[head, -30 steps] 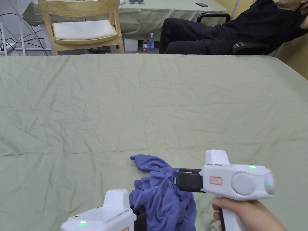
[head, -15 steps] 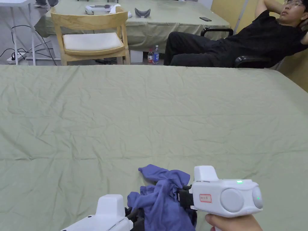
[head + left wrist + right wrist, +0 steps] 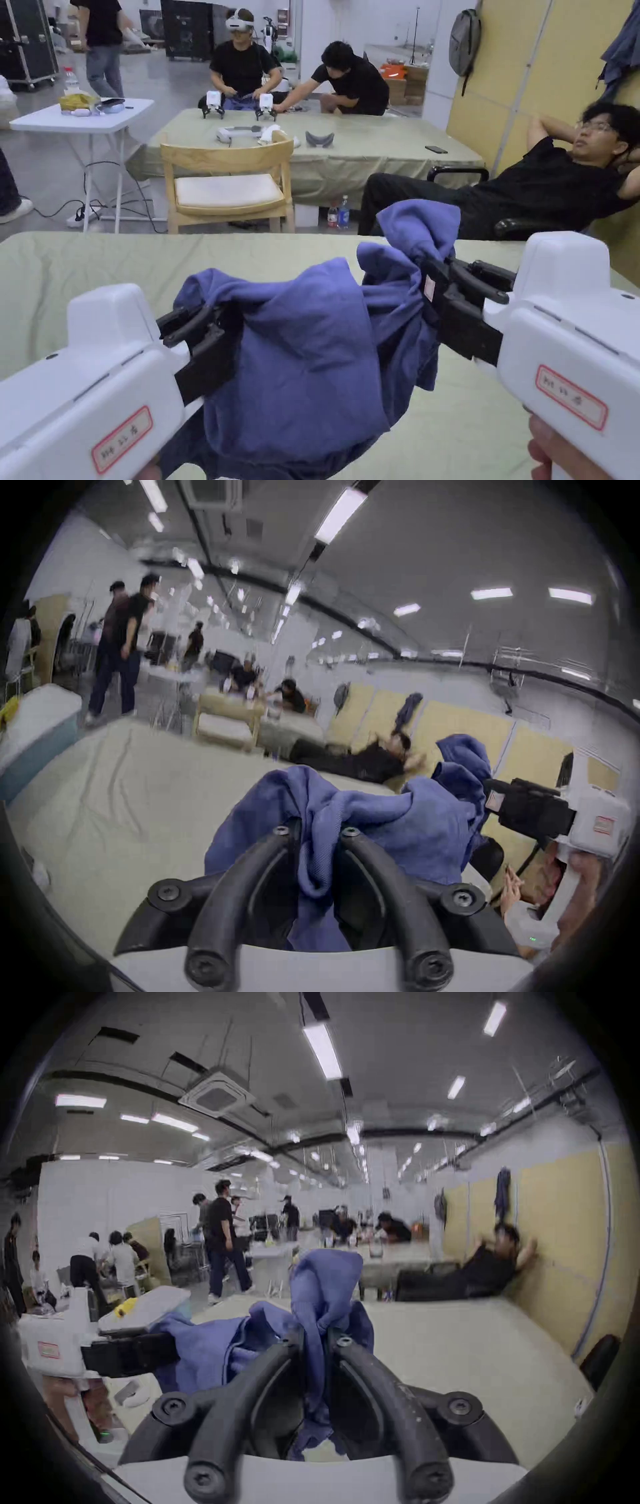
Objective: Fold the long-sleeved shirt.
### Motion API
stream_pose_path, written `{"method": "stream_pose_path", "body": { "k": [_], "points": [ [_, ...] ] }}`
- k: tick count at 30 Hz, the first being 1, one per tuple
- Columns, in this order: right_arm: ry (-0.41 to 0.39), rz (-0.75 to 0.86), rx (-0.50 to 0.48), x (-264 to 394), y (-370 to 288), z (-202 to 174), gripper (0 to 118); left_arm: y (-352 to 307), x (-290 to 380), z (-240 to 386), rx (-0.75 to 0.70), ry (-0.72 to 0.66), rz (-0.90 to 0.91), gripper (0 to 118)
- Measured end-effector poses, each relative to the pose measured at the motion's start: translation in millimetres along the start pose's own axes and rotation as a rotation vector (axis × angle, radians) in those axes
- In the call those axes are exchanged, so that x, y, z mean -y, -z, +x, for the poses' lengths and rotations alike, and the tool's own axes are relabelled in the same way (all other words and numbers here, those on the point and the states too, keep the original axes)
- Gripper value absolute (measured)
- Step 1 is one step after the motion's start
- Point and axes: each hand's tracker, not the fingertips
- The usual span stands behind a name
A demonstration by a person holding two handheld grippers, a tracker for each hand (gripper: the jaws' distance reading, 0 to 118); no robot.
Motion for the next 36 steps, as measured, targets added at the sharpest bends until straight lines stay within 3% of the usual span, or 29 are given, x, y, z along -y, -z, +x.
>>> {"method": "stream_pose_path", "body": {
  "k": [6, 8, 15, 18, 22, 28, 32, 36],
  "points": [
    [-0.071, 0.040, 0.094, -100, 83, -8, 14, 55, -104, -4, -0.041, 0.021, 0.074, 15],
    [-0.064, -0.033, 0.121, -127, 123, -2, 14, 84, -129, -12, -0.048, 0.000, 0.067, 15],
    [-0.073, -0.143, 0.261, -160, 256, 20, 14, 188, -162, -63, -0.110, -0.024, 0.058, 15],
    [-0.019, -0.201, 0.243, -149, 295, 32, 13, 223, -153, -89, -0.111, -0.104, 0.034, 15],
    [-0.021, -0.266, 0.267, -99, 355, 49, 14, 275, -109, -130, -0.220, -0.037, -0.032, 15],
    [-0.018, -0.434, 0.280, 26, 416, 80, 14, 322, -8, -203, -0.347, -0.067, -0.185, 15],
    [0.002, -0.616, 0.289, 145, 428, 100, 14, 330, 89, -244, -0.422, -0.068, -0.341, 15],
    [-0.005, -0.735, 0.266, 222, 404, 109, 14, 305, 147, -264, -0.451, -0.138, -0.439, 15]
  ]
}}
